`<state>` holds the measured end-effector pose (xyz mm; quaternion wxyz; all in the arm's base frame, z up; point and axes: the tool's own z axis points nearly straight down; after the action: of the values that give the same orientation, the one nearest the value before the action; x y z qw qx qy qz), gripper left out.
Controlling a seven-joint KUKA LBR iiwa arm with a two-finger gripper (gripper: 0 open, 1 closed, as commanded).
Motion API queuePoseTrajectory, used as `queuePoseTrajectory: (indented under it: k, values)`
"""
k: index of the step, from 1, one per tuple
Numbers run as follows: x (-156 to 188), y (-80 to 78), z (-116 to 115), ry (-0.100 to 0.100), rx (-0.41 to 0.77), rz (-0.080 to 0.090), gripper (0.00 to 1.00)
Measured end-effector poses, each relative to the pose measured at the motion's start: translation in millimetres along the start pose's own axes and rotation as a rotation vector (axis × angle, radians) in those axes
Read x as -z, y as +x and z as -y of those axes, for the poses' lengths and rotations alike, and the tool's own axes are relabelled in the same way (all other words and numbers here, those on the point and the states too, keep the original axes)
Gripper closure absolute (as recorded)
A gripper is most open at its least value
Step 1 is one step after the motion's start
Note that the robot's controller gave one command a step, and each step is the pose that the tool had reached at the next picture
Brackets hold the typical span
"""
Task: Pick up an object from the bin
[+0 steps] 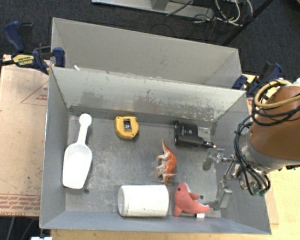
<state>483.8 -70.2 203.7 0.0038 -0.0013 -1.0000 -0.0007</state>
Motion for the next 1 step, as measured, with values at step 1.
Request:
queuePoseTrajectory:
  k: [1]
  values:
    - [4.1, -1.7, -0.4, 0.001, 0.003, 0.008, 0.0]
